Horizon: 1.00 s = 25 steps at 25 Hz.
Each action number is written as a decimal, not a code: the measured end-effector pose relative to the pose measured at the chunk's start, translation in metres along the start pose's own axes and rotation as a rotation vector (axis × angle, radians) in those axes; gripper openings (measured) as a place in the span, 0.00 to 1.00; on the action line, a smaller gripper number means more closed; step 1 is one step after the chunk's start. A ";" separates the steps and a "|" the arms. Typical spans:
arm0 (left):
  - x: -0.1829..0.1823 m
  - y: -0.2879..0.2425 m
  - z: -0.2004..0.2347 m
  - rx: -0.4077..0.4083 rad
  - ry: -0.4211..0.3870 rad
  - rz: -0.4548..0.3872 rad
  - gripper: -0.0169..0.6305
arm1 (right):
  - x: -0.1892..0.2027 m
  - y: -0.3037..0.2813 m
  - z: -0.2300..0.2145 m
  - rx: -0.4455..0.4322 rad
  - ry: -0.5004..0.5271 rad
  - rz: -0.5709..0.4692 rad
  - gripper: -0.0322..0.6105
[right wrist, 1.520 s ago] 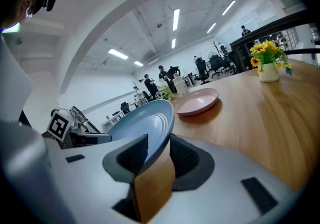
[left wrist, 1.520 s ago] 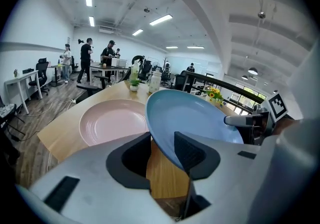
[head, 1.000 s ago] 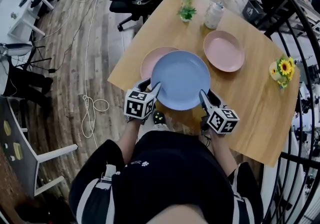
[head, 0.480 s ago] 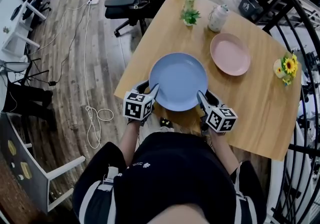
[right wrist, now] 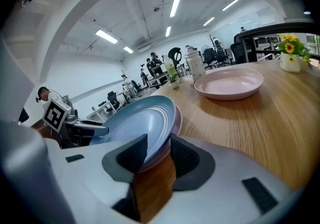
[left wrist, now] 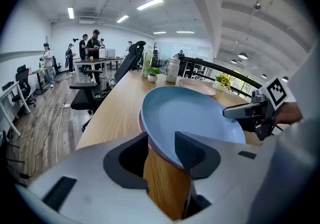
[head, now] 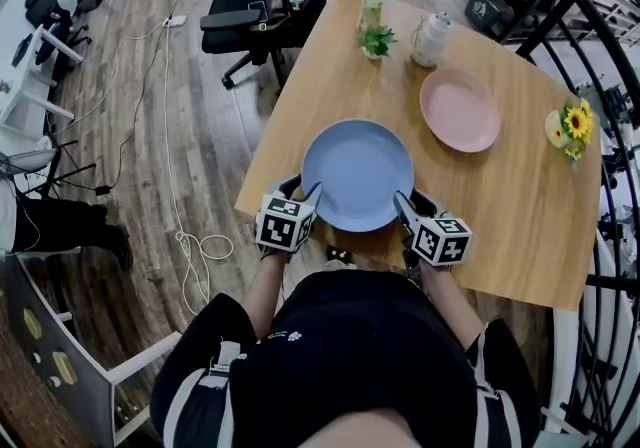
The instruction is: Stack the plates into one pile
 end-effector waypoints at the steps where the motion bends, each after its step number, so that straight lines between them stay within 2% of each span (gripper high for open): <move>1: 0.001 0.000 0.001 -0.001 -0.005 0.003 0.26 | 0.000 -0.001 0.000 0.002 0.001 0.001 0.28; 6: 0.005 -0.003 0.004 -0.019 -0.047 0.030 0.26 | -0.001 -0.005 0.001 0.000 0.026 0.001 0.28; 11: 0.005 -0.005 0.006 -0.010 -0.015 0.018 0.27 | -0.002 -0.008 0.000 0.007 0.037 0.004 0.28; 19: 0.007 -0.008 0.009 -0.033 -0.018 0.013 0.28 | -0.002 -0.011 -0.002 0.013 0.054 0.005 0.29; 25: 0.007 -0.008 0.012 -0.063 -0.008 -0.037 0.28 | 0.001 -0.013 -0.005 0.006 0.071 0.010 0.31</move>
Point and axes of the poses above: the fingertips, and each gripper's own axes: y backward along the fingers, z to its left, x out of its underside, the point moved 1 cm from there along y, backward along the fingers, and after that the axes turned 14 degrees about -z, right-handed, at the moved point
